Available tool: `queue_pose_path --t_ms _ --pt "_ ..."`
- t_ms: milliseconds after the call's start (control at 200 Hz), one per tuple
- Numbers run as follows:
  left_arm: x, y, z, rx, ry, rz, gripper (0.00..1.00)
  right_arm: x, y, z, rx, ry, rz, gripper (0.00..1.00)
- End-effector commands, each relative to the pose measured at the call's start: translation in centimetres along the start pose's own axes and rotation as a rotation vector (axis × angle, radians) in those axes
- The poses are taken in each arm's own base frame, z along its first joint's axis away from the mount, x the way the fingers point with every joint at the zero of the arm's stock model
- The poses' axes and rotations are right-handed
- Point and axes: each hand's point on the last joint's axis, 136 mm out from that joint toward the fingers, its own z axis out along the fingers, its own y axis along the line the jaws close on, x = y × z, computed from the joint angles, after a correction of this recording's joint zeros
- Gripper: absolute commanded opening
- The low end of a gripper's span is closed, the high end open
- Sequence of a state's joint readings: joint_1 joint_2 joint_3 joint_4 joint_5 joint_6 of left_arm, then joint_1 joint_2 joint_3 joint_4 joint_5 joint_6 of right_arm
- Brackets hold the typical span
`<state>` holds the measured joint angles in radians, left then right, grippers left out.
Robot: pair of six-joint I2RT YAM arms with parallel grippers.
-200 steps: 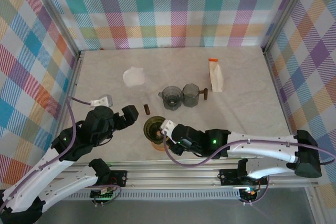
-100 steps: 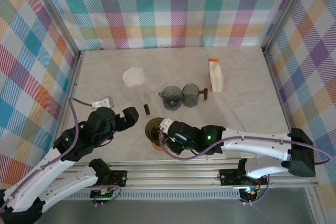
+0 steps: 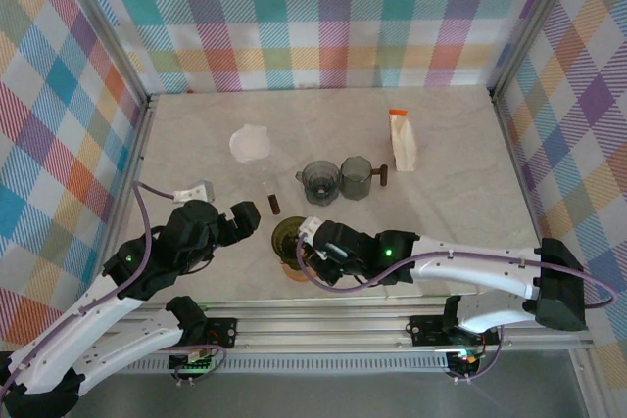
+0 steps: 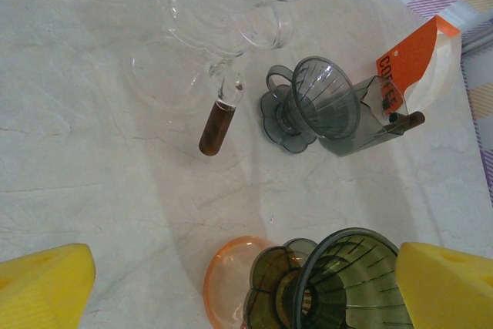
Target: Place the coffee filter in the dripper
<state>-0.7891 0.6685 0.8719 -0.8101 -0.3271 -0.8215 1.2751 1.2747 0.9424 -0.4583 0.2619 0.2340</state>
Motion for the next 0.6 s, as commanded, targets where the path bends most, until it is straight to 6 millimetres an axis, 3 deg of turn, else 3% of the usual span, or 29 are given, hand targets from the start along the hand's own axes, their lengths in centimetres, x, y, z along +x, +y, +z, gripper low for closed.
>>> queue_pose_path --t_ms 0,140,295,365,595 --pt "-0.1 0.0 0.3 -0.002 -0.010 -0.003 1.00 -1.3 0.5 -0.3 -0.029 -0.035 0.047 0.08" --pt "0.0 0.0 0.4 -0.002 -0.007 -0.003 1.00 -0.9 0.2 -0.3 -0.019 -0.029 0.060 0.17" --pt "0.3 -0.2 0.6 0.004 0.008 0.000 1.00 -0.9 0.2 -0.5 -0.025 -0.046 0.076 0.56" --pt "0.4 -0.1 0.7 0.004 0.011 0.000 1.00 -1.1 0.0 -0.9 -0.019 -0.066 0.082 0.67" --pt "1.0 -0.1 1.2 0.001 0.033 0.006 1.00 -1.9 -0.7 -3.0 -0.011 -0.136 0.101 0.77"
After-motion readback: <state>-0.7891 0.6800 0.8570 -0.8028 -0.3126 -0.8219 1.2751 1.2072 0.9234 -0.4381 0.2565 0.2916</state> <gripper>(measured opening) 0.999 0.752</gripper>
